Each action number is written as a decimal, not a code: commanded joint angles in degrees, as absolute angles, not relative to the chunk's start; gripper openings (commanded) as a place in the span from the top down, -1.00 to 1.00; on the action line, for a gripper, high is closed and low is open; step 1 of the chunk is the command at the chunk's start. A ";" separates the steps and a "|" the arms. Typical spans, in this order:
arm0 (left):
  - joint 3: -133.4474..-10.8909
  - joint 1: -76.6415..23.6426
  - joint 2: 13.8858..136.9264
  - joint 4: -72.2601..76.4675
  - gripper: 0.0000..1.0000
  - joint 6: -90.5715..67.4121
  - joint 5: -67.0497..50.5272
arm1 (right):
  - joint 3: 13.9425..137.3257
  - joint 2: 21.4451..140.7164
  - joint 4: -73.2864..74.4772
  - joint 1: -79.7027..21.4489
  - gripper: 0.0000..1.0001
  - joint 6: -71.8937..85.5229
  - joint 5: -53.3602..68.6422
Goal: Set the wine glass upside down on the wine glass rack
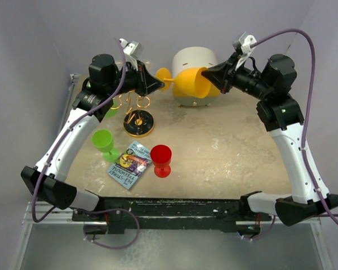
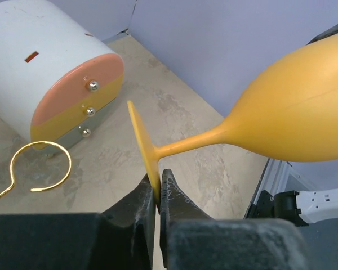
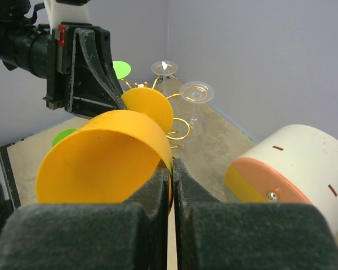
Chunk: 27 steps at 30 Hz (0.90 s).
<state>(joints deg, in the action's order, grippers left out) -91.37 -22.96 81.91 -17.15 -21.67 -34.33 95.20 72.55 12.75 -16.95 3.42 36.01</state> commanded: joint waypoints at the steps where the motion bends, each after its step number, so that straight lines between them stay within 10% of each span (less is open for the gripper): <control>1: -90.24 -23.08 79.91 -13.88 1.00 -21.68 -33.79 | 94.28 69.96 9.16 -17.22 0.98 4.06 36.69; 12: -89.20 -19.74 72.49 -16.92 1.00 -13.80 -28.42 | 94.63 66.14 14.57 -17.19 -0.63 -1.67 37.97; 27: -92.74 -18.63 61.20 -40.55 1.00 29.34 -23.85 | 90.14 61.05 21.08 -13.15 -0.84 -11.21 31.12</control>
<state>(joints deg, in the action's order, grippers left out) -90.06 -17.45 63.42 -32.45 11.70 -25.19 92.71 61.45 21.08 -14.17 -8.16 34.68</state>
